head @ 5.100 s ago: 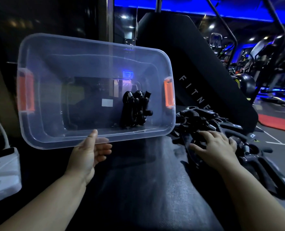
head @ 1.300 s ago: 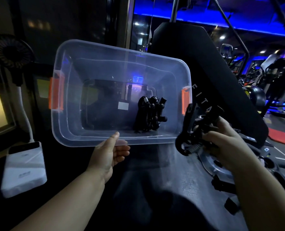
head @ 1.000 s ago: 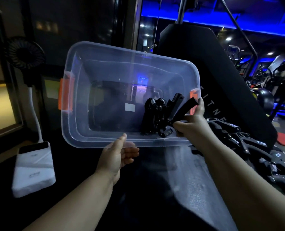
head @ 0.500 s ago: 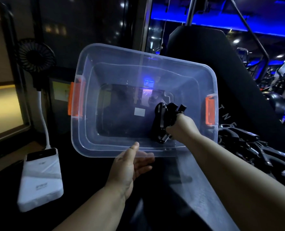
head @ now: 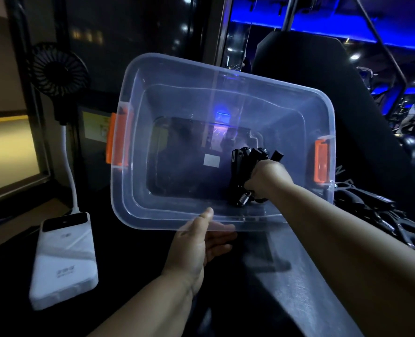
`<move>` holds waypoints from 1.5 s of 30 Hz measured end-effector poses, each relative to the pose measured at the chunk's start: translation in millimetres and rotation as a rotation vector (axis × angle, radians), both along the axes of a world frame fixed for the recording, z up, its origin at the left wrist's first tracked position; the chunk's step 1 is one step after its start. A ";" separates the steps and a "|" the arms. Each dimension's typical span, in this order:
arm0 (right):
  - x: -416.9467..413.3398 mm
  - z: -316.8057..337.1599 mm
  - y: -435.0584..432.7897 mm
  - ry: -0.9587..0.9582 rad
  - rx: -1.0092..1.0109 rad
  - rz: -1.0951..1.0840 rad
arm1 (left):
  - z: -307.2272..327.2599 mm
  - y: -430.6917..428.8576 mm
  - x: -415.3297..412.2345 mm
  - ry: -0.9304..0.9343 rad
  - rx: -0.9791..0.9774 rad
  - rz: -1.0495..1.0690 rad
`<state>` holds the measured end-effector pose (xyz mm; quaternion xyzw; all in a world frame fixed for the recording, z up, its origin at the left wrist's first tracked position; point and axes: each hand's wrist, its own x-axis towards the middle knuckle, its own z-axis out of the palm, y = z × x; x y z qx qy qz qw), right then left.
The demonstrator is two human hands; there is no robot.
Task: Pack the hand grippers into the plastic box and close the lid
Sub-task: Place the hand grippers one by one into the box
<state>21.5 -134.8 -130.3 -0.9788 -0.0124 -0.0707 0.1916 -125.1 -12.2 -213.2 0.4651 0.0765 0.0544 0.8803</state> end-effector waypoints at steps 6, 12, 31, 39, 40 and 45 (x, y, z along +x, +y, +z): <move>6.2 -12.0 -4.0 -0.009 0.108 -0.016 | 0.8 -0.2 -0.3 0.003 -0.008 -0.009; 12.0 -6.5 11.4 0.011 -0.170 -0.026 | 0.7 0.5 -1.7 0.016 0.016 -0.010; 26.5 -15.2 11.7 -0.320 -0.951 0.490 | 0.8 1.4 0.1 0.052 -0.012 -0.012; 34.5 -18.9 19.7 -0.253 -0.940 0.442 | -0.2 1.6 0.9 0.073 -0.004 -0.022; 35.0 -18.5 19.7 -0.256 -0.945 0.441 | -0.2 1.9 1.0 0.074 -0.003 -0.024; 34.5 -19.1 17.7 -0.292 -0.939 0.444 | 0.2 1.2 1.0 0.071 -0.005 -0.022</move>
